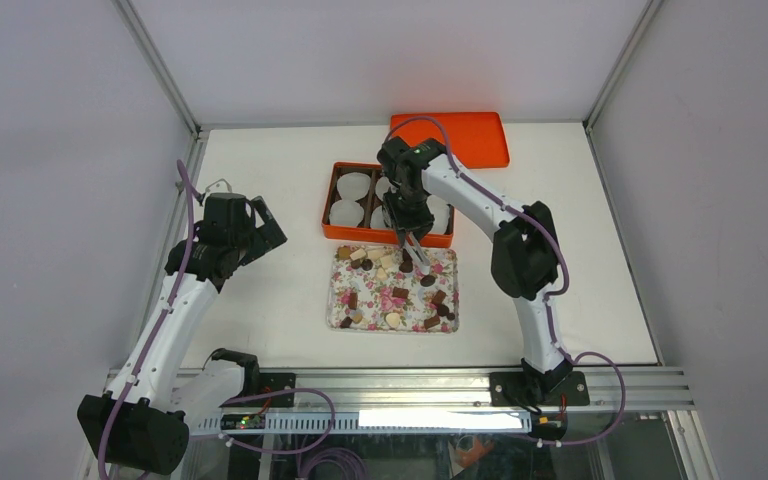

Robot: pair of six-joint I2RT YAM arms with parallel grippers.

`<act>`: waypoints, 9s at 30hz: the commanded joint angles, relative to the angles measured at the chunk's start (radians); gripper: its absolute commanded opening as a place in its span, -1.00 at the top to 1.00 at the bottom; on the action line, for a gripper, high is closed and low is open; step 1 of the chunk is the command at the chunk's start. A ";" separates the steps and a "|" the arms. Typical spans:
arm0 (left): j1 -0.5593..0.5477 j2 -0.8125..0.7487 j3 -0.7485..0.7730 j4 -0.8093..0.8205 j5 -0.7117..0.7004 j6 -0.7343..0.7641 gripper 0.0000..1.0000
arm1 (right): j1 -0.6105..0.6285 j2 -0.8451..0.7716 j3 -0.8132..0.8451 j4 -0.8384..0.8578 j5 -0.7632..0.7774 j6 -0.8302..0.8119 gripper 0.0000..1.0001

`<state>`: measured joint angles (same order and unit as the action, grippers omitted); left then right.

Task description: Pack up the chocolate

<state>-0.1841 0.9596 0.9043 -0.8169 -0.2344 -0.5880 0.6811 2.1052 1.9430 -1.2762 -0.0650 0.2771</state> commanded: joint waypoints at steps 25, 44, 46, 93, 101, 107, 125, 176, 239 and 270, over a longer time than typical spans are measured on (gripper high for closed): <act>-0.005 0.052 0.033 0.028 0.045 0.003 -0.98 | 0.047 -0.644 -0.630 0.065 0.006 0.150 0.28; -0.005 0.044 0.007 0.026 0.038 -0.018 -0.98 | 0.083 -0.461 -0.656 0.184 0.029 0.148 0.24; -0.006 0.045 0.007 0.026 0.036 -0.018 -0.98 | 0.084 -0.445 -0.648 0.184 0.027 0.145 0.22; -0.005 0.054 0.007 0.025 0.030 -0.017 -0.98 | 0.098 -0.497 -0.470 0.053 -0.050 0.060 1.00; -0.005 0.039 0.001 0.025 0.028 -0.024 -0.98 | -0.025 -0.438 -0.322 0.033 0.025 -0.019 1.00; -0.005 0.050 0.004 0.030 0.024 -0.018 -0.98 | -0.166 -0.245 -0.115 0.026 0.004 -0.089 1.00; -0.005 0.037 0.000 0.018 0.028 -0.030 -0.98 | -0.240 -0.029 -0.031 0.083 0.024 -0.035 0.33; -0.006 0.066 0.018 0.013 0.025 -0.031 -0.98 | -0.005 -0.590 -0.690 -0.036 -0.047 -0.065 0.38; -0.006 0.025 0.002 0.001 0.026 -0.043 -0.98 | 0.100 -0.390 -0.526 -0.058 0.095 -0.115 1.00; -0.005 0.210 0.157 0.001 -0.017 0.031 -0.98 | -0.138 -0.226 -0.187 -0.092 0.121 -0.115 0.99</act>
<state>-0.1841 1.1622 1.0149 -0.8455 -0.2272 -0.5831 0.5598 1.8675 1.7290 -1.3861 0.0566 0.1841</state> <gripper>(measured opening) 0.991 0.369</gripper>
